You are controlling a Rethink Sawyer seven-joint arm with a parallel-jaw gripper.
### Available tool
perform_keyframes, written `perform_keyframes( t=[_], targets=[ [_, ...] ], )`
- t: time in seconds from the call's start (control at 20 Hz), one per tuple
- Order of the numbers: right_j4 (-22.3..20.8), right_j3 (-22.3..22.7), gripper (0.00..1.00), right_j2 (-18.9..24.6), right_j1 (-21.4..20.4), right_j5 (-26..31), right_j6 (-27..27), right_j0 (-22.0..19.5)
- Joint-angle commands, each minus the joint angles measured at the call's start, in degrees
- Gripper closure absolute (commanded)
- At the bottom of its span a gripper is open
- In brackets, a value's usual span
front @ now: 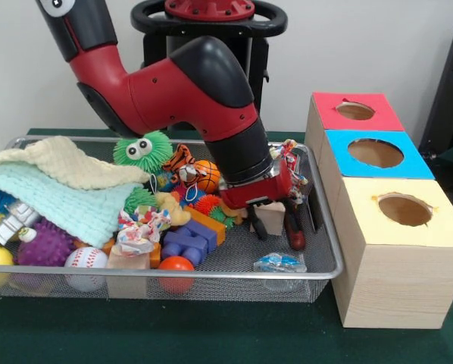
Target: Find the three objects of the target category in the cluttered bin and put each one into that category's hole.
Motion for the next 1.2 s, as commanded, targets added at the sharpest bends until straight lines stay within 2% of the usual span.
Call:
perform_keyframes(
  t=[0.05, 0.2, 0.4, 0.6, 0.65, 0.8, 1.0, 1.2],
  targets=[
    [5.27, -0.85, 0.00, -8.35, -1.48, -3.26, 13.81, 1.12],
    [6.29, -0.82, 0.00, -8.50, -0.66, -5.56, 13.64, 0.81],
    [7.34, -0.84, 0.00, -6.31, 1.97, -10.63, 13.69, -1.69],
    [8.11, 1.45, 0.00, -5.35, 1.83, -16.95, 15.23, -2.93],
    [8.42, 3.01, 0.00, -5.38, 0.49, -19.24, 16.27, -2.94],
    [9.28, 4.30, 0.00, -5.51, -0.24, -21.30, 16.83, -2.81],
    [12.70, 6.41, 0.00, -7.83, -2.03, -25.39, 19.22, -0.55],
    [16.22, 7.42, 0.00, -10.31, -3.48, -25.83, 18.42, 2.72]
  ],
)
